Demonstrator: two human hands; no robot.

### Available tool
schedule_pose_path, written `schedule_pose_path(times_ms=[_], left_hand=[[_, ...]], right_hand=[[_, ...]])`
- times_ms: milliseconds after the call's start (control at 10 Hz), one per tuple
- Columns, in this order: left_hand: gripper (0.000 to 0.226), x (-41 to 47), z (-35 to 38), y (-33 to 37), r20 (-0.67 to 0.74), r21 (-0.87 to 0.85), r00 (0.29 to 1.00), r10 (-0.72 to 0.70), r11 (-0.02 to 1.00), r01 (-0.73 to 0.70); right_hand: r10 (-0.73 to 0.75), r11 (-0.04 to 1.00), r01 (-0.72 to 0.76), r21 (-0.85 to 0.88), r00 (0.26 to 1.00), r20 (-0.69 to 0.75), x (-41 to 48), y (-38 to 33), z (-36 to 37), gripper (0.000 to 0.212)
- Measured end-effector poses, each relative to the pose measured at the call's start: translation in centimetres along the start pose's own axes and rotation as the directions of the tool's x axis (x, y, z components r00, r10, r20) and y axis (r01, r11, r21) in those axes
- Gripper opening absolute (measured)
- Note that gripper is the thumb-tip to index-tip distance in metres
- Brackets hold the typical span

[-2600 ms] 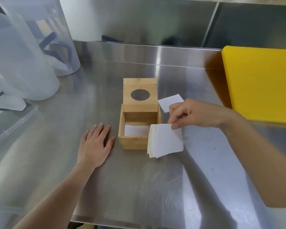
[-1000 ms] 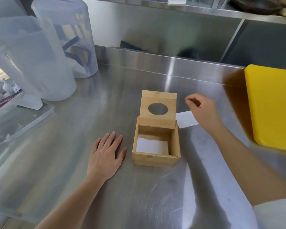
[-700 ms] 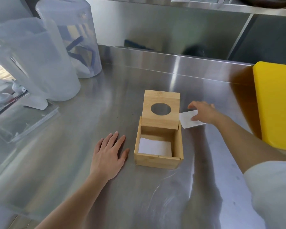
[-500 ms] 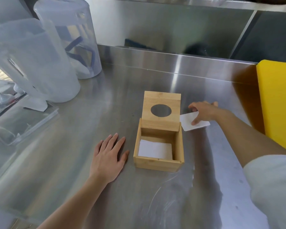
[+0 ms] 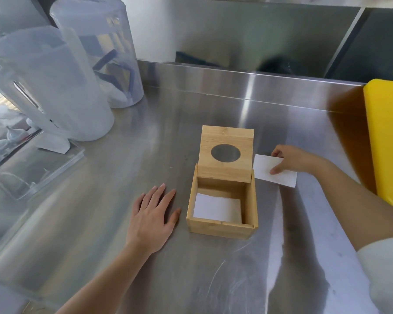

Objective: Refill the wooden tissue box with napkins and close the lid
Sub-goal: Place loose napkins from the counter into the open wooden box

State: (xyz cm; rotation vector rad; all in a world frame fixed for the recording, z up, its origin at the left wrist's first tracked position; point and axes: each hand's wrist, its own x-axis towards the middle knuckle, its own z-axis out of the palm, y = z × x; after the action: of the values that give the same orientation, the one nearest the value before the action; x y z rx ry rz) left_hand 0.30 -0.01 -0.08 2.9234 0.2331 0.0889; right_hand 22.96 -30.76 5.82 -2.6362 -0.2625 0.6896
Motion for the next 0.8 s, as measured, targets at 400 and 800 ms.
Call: schedule_pose_path(times_ms=[400, 800], left_hand=[[0.062, 0.0, -0.1, 0.1, -0.002, 0.007, 1.000, 0.001, 1.000, -0.001], [0.065, -0.1, -0.3, 0.1, 0.009, 0.001, 1.000, 0.005, 1.000, -0.005]], right_hand=[[-0.019, 0.999, 0.018, -0.049, 0.999, -0.026, -2.1, 0.6, -0.3, 0.017], [-0.160, 0.979, 0.180, 0.099, 0.971, -0.175, -10.1, -2.9, -4.6, 0.014]])
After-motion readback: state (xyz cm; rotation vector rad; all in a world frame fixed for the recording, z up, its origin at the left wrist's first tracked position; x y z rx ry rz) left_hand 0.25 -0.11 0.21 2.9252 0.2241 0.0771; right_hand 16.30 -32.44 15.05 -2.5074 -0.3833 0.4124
